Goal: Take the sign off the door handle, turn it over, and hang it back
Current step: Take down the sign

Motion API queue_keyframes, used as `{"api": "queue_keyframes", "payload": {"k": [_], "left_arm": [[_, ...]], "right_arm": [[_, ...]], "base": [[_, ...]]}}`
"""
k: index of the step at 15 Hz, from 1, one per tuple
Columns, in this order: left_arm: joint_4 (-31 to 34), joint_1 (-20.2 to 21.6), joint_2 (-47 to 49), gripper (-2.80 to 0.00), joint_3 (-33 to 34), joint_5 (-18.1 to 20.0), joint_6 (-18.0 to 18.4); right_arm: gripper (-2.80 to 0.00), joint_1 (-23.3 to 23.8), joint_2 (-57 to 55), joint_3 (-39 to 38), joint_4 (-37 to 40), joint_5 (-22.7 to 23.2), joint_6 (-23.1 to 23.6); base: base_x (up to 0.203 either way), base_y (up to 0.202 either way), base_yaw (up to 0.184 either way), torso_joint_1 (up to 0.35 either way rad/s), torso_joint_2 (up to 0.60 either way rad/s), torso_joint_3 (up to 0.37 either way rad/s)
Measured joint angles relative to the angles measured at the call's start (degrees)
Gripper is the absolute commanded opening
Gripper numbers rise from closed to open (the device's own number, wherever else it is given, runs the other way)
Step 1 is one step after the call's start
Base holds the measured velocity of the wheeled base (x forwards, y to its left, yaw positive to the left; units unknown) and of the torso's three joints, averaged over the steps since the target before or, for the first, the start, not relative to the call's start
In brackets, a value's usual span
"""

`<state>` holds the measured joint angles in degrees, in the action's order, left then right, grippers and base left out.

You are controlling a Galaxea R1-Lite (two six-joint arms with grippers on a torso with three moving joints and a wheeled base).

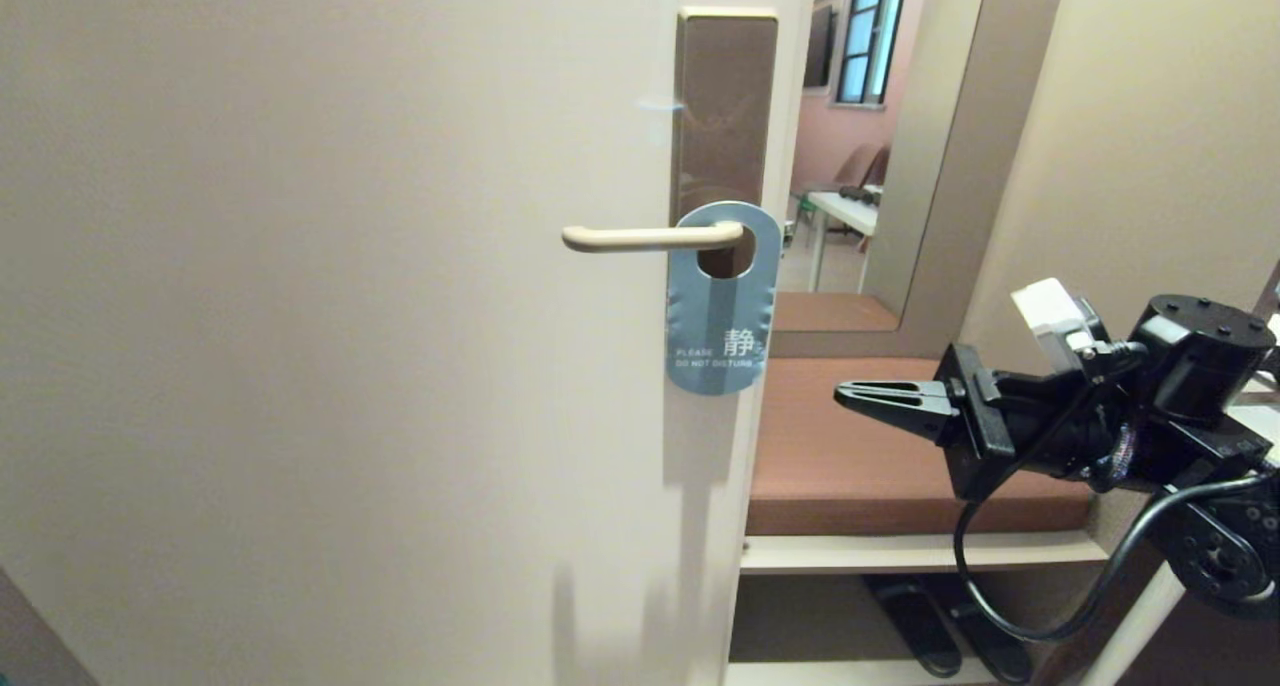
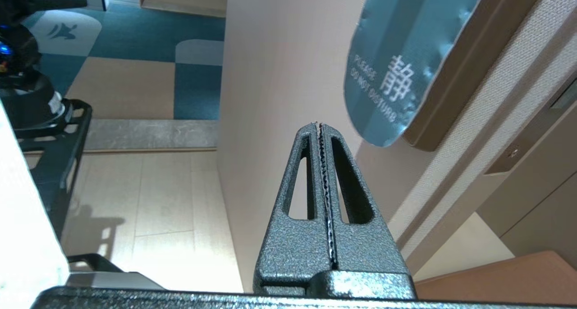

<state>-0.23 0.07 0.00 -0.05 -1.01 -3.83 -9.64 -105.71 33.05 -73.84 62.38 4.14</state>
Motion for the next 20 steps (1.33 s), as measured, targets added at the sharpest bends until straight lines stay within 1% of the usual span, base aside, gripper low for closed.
{"api": "queue_keyframes", "payload": {"k": [3, 4, 5, 10, 13, 20], "left_arm": [[0.0, 0.0, 0.0, -2.80, 0.0, 0.0, 0.0], [0.0, 0.0, 0.0, -2.80, 0.0, 0.0, 0.0], [0.0, 0.0, 0.0, -2.80, 0.0, 0.0, 0.0], [0.0, 0.0, 0.0, -2.80, 0.0, 0.0, 0.0], [0.0, 0.0, 0.0, -2.80, 0.0, 0.0, 0.0], [0.0, 0.0, 0.0, -2.80, 0.0, 0.0, 0.0]], "right_arm": [[-2.80, 0.0, -1.9, 2.8, 0.0, 0.0, 0.0], [-1.55, 0.0, -2.5, 3.4, 0.0, 0.0, -0.1], [0.00, 0.0, -3.1, 3.9, 0.0, 0.0, -0.1], [0.00, 0.0, -5.0, 5.5, 0.1, 0.3, -0.2], [0.00, -0.5, -6.1, 7.5, 0.1, 0.6, -1.1], [0.00, -2.3, -6.8, 7.9, 0.2, 2.2, -1.2]], "base": [[0.000, 0.000, 0.000, 0.000, 0.00, 0.000], [0.000, 0.000, 0.000, 0.000, 0.00, 0.000], [0.000, 0.000, 0.000, 0.000, 0.00, 0.000], [0.000, 0.000, 0.000, 0.000, 0.00, 0.000], [0.000, 0.000, 0.000, 0.000, 0.00, 0.000], [0.000, 0.000, 0.000, 0.000, 0.00, 0.000]]}}
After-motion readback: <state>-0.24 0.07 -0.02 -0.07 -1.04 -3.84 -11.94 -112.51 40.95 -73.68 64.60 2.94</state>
